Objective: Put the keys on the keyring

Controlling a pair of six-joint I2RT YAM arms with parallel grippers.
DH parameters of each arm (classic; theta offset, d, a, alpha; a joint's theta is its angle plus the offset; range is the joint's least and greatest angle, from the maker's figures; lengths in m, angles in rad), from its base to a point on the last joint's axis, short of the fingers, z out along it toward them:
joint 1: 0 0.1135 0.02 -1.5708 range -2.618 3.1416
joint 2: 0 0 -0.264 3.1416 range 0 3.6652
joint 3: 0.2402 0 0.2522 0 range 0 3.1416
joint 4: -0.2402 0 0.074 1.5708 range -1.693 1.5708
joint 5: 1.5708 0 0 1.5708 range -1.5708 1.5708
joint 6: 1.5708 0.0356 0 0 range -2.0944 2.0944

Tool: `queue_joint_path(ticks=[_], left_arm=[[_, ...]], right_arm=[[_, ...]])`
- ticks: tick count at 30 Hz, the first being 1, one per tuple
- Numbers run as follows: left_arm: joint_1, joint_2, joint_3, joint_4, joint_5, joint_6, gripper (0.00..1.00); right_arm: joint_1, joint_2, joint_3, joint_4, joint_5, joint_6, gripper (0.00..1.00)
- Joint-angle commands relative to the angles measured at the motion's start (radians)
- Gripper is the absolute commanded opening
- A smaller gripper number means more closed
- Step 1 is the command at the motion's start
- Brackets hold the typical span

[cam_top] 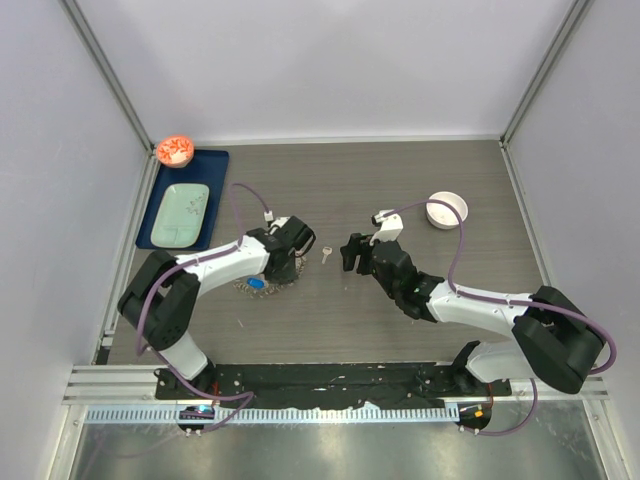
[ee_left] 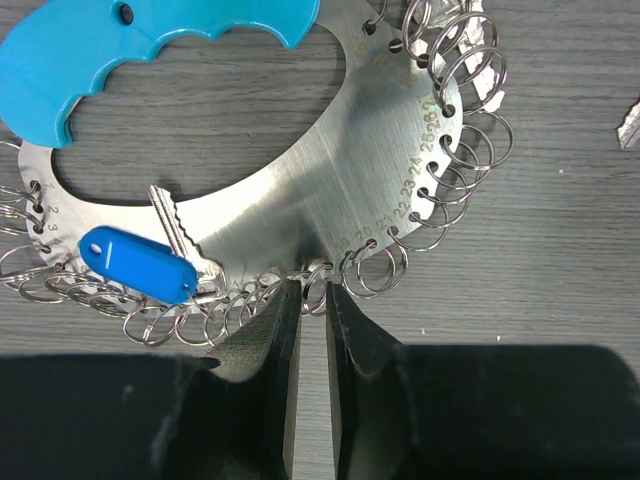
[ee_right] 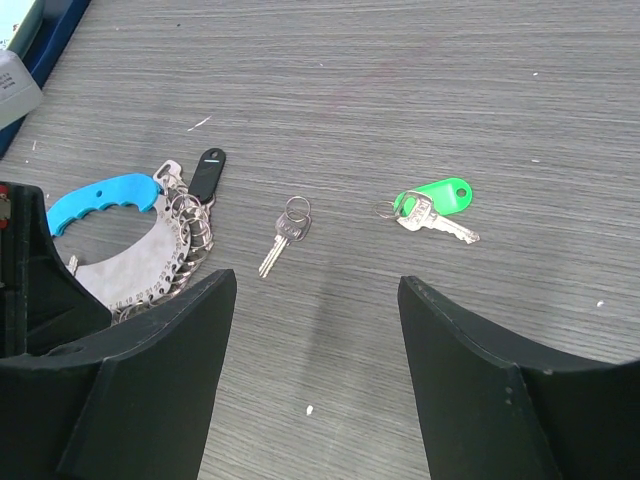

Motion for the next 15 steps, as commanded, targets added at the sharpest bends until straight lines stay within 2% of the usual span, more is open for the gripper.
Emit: queue_joint_path(ticks=[1,7,8,9,11,15], left_arm=[[-0.005,0.018,0.022,-0.005,-0.003,0.011,0.19],[-0.005,0.028,0.025,-0.009,-0.011,0.01,0.19],[-0.005,0.026,0.026,-0.011,-0.012,0.008,0.16],[-0.005,0.019,0.026,-0.012,-0.014,0.008,0.09],[-0.01,0.006,0.026,-0.025,-0.015,0.008,0.04],[-0.013,-0.032,0.026,-0.077,-0.02,0.02,0.02]], right_arm=[[0.004,-0.006,0.001,0.064,0.026,0.013,0.72],[0.004,-0.003,0.0,0.068,0.024,0.01,0.72],[0.004,0.0,0.001,0.068,0.024,0.01,0.72],[0.004,-0.002,0.0,0.068,0.023,0.01,0.72],[0.004,0.0,0.001,0.069,0.023,0.01,0.72],[0.005,0.0,0.0,0.071,0.017,0.008,0.72]])
